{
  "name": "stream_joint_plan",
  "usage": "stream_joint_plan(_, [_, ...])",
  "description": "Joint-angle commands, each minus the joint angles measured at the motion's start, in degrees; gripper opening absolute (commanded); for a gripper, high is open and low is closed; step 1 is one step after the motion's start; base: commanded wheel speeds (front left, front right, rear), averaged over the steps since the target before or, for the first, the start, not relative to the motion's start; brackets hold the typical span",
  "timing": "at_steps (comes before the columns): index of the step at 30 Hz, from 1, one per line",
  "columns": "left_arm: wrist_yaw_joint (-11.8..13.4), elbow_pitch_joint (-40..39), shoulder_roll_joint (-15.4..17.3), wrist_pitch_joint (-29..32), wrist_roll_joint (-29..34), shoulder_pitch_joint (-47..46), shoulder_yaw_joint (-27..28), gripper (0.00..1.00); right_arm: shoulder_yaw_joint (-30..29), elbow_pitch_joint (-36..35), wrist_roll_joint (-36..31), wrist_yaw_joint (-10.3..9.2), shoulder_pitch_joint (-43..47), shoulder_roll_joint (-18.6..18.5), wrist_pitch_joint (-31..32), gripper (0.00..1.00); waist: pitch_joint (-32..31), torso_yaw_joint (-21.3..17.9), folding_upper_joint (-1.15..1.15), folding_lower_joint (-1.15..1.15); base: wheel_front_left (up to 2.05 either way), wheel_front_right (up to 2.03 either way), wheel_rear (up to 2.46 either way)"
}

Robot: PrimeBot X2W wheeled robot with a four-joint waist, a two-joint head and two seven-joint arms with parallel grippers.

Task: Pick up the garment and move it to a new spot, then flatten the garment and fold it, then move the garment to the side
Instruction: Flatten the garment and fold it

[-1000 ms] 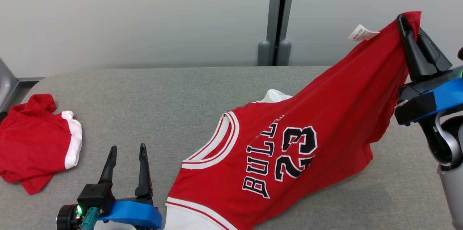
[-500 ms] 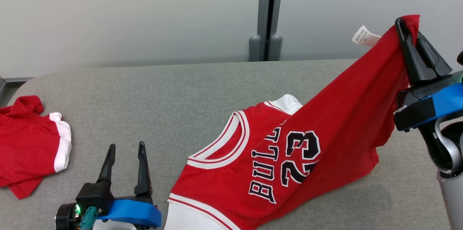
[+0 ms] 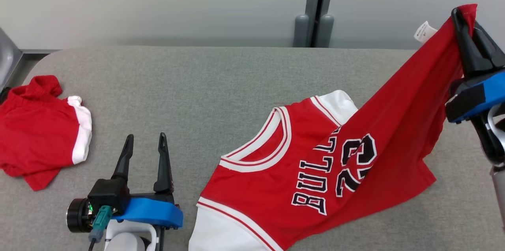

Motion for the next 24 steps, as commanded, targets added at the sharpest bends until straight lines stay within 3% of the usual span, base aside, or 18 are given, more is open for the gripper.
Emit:
stream_joint_plan(1, [0.2,-0.1,0.0,-0.2,-0.2,-1.0,-0.1,1.0,0.0,0.7,-0.2,0.01,-1.5,-0.5,-0.4,0.0,1.3,1.4,0.0,0.0,0.0,0.0,0.0])
stream_joint_plan(15, [1.4,-0.4,0.0,-0.2,-2.4,-6.6,-4.5,1.0,2.6,21.5,-3.6,0.01,-18.8,-4.2,-3.6,0.0,8.9,9.1,0.0,0.0,0.0,0.0,0.0])
stream_joint_plan(22, [2.1,-0.3,0.0,-0.2,-3.1,-7.7,-5.8,1.0,5.0,35.0,-5.5,0.01,-25.1,-3.7,-6.1,0.0,10.3,11.4,0.0,0.0,0.0,0.0,0.0])
stream_joint_plan(23, [2.1,-0.2,0.0,-0.2,-3.2,-7.7,-5.9,1.0,5.3,37.0,-5.5,0.01,-25.6,-3.5,-6.5,0.13,10.3,11.6,0.0,0.0,0.0,0.0,0.0])
stream_joint_plan(24, [2.2,-0.2,0.0,-0.2,-3.2,-7.6,-6.0,1.0,5.6,39.0,-5.4,0.01,-25.8,-3.2,-6.6,0.6,10.2,11.8,0.0,0.0,0.0,0.0,0.0])
